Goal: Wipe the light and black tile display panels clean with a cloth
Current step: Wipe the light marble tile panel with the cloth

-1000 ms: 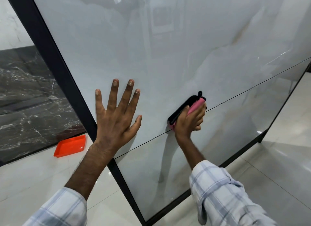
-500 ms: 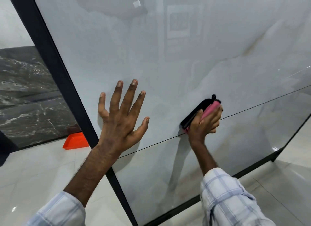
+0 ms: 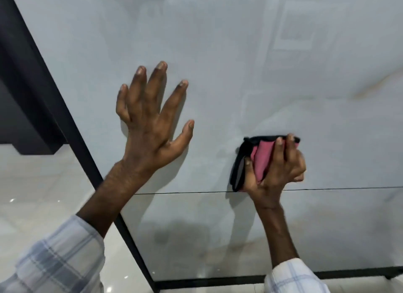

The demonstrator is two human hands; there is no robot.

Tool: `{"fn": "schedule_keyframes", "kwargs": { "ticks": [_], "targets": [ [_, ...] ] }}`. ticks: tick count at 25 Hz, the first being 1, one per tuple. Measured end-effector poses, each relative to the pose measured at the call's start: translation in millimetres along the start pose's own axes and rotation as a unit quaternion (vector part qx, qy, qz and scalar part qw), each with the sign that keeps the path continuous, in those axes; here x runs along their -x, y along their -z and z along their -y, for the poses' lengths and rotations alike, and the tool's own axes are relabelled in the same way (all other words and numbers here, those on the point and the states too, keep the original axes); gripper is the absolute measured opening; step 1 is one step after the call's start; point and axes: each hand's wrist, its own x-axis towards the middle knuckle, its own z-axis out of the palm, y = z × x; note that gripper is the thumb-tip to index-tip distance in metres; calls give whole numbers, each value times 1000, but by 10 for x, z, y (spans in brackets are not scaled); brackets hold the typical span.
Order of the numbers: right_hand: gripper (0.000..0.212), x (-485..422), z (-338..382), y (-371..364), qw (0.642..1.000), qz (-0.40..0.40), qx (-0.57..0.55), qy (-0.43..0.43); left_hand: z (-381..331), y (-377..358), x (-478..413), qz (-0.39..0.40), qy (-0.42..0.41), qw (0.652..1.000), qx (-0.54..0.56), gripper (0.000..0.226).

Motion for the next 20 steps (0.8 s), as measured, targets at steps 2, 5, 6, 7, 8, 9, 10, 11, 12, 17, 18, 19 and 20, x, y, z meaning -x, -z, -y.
{"fn": "schedule_keyframes", "kwargs": {
  "ticks": [2,5,6,7,8,9,10,11,12,17,18,19,20],
  "targets": [
    [73,-222,45,-33,999,-27,-20,16,-45,-62,-89,1,14,1000,-22,66],
    [63,-56,142,-87,987,47,-56,145,-105,-133,11,34,13,996,-77,68],
    [62,36,141,-90,974,76,-58,203,-98,-135,54,48,9,995,-86,68],
    [62,86,109,-94,962,95,-55,251,-82,-134,75,57,5,994,-89,69],
    [61,48,81,-86,952,107,-57,282,-65,-133,74,60,3,994,-88,69],
    [60,-40,48,-66,947,110,-63,294,-58,-133,67,59,1,995,-84,70],
    [58,-172,18,-32,949,101,-66,290,-53,-133,63,58,-3,995,-79,70],
    [57,-351,-18,5,957,79,-66,271,-52,-139,68,57,-6,995,-76,71],
    [57,-552,-40,37,969,47,-57,234,-52,-147,71,55,-8,996,-76,72],
    [59,-650,249,-6,980,16,-41,193,-72,-142,73,53,-10,996,-69,74],
    [59,-489,332,-31,969,52,-42,239,-66,-122,76,50,-16,997,-55,73],
    [58,-347,360,-51,956,78,-32,279,-58,-98,76,41,-21,998,-37,70],
    [57,-289,339,-58,948,90,-22,304,-54,-69,63,27,-25,999,-20,65]
  ]
}}
